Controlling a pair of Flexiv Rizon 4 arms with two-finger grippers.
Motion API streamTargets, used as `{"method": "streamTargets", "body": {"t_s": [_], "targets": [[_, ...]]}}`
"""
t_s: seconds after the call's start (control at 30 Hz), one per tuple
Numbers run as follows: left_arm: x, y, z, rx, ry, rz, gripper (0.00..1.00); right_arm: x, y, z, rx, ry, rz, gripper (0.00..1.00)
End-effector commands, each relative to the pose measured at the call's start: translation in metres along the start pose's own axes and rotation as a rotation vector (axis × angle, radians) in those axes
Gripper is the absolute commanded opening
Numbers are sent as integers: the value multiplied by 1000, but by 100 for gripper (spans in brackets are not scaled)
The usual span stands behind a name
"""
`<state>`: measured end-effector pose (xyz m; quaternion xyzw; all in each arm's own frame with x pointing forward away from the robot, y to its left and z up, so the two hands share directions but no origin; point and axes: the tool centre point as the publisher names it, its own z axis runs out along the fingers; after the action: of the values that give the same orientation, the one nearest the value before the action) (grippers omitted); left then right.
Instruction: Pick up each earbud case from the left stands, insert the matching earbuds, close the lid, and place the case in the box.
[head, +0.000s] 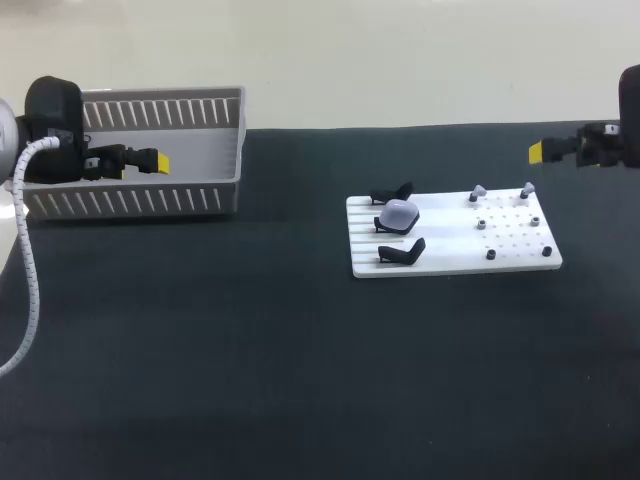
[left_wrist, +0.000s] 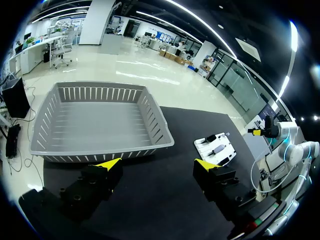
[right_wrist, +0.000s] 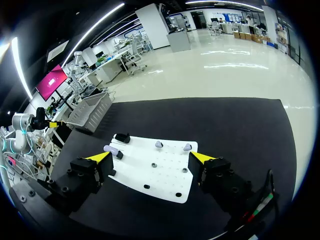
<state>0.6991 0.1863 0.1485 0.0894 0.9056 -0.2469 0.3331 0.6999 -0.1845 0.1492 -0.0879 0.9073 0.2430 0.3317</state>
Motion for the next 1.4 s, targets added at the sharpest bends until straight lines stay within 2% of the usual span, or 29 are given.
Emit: {"method": "streamTargets", "body": {"t_s": [0.03,0.5,0.6,0.63,0.7,0.9,1.2,1.4], "targets": [[-1,-1,0,-7,5,-1,100,0,0,0,1,1,-1,100],[-1,-1,0,-7,5,-1,100,0,0,0,1,1,-1,100],[-2,-3,1,44,14,23,100,0,0,0,1,1,-1,100],[-2,-6,1,87,6,38,100,0,0,0,1,1,-1,100],[-3,-13,1,123,-1,100,100,0,0,0,1,1,-1,100],[-1,-36,5,303,-13,288,100,0,0,0,1,1,-1,100],[-3,-63,16,455,-77,567,100,0,0,0,1,1,-1,100],[-4,-79,31,534,-78,716,100,0,0,0,1,1,-1,100]]}}
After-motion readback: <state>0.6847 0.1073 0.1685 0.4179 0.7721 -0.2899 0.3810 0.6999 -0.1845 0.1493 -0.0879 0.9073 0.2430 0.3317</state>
